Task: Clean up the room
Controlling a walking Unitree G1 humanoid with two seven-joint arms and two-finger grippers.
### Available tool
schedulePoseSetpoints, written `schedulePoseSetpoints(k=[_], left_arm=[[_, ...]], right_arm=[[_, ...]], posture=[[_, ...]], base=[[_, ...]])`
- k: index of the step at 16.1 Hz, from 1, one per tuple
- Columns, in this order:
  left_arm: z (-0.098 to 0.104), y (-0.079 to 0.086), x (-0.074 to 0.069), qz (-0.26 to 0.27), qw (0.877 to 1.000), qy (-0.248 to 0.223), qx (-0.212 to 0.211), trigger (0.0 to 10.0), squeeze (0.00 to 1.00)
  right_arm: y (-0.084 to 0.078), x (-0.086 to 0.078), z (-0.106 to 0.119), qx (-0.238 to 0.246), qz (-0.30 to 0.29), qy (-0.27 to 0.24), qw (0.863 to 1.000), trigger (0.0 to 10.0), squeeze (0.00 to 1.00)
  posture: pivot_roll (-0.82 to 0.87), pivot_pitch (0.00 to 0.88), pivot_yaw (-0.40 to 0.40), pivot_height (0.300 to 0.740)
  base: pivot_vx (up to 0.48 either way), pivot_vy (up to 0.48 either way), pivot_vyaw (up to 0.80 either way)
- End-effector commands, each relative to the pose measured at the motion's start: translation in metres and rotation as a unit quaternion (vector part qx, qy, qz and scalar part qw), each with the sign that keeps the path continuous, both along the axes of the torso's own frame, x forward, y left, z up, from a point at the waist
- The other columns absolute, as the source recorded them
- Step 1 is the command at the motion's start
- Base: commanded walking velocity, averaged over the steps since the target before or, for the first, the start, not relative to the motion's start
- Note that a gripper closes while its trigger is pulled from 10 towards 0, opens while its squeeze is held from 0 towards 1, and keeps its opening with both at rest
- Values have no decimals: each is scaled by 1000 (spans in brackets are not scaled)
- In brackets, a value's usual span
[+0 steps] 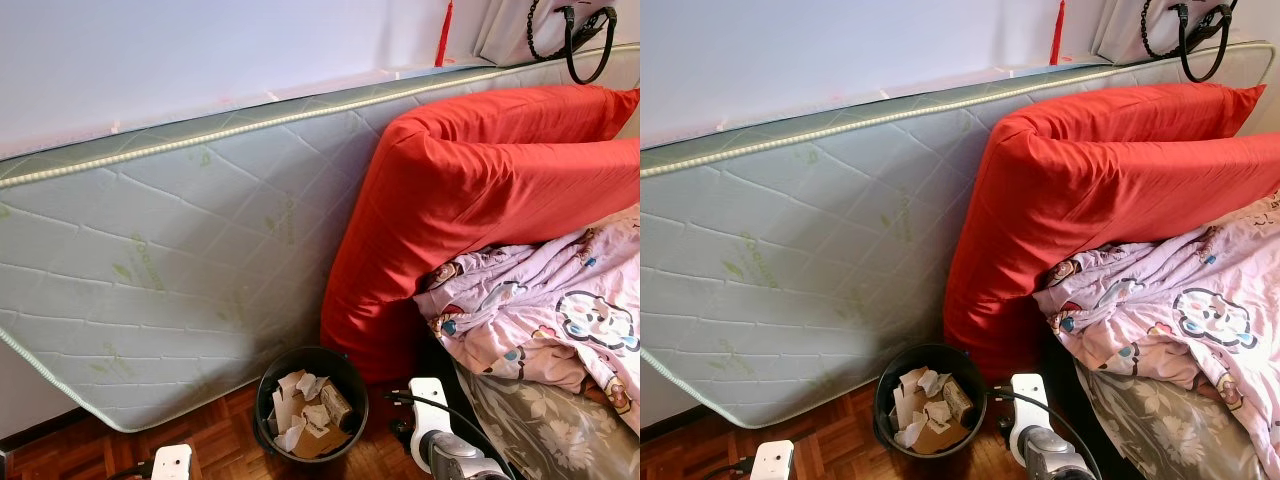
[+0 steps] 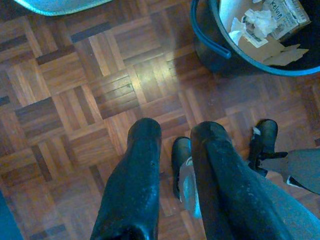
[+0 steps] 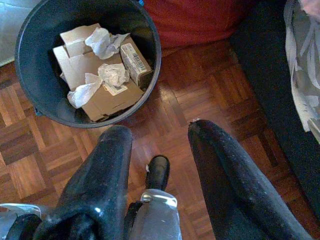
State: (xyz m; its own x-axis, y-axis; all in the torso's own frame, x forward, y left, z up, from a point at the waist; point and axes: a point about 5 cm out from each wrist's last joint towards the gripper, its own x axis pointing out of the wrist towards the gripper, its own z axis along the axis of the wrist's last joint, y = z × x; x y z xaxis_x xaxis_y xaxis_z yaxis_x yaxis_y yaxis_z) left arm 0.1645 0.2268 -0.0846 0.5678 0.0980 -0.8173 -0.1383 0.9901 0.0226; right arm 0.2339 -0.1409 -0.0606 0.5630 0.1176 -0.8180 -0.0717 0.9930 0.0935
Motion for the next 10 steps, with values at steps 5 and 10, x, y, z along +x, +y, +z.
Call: schedulePoseSetpoints(k=[5, 10], left_arm=[[-2, 0, -5, -3, 1000, 8, -2, 10000, 0], [-2, 1, -5, -11, 1000, 8, -2, 10000, 0]], right_arm=[[-2, -2, -1, -4, 1, 4, 1000, 10000, 0], [2, -1, -1, 18, -10, -6, 1000, 10000, 0]], posture=[[120, 0, -32, 740], [108, 0, -18, 740]], base=[[0, 0, 0], [0, 0, 0]])
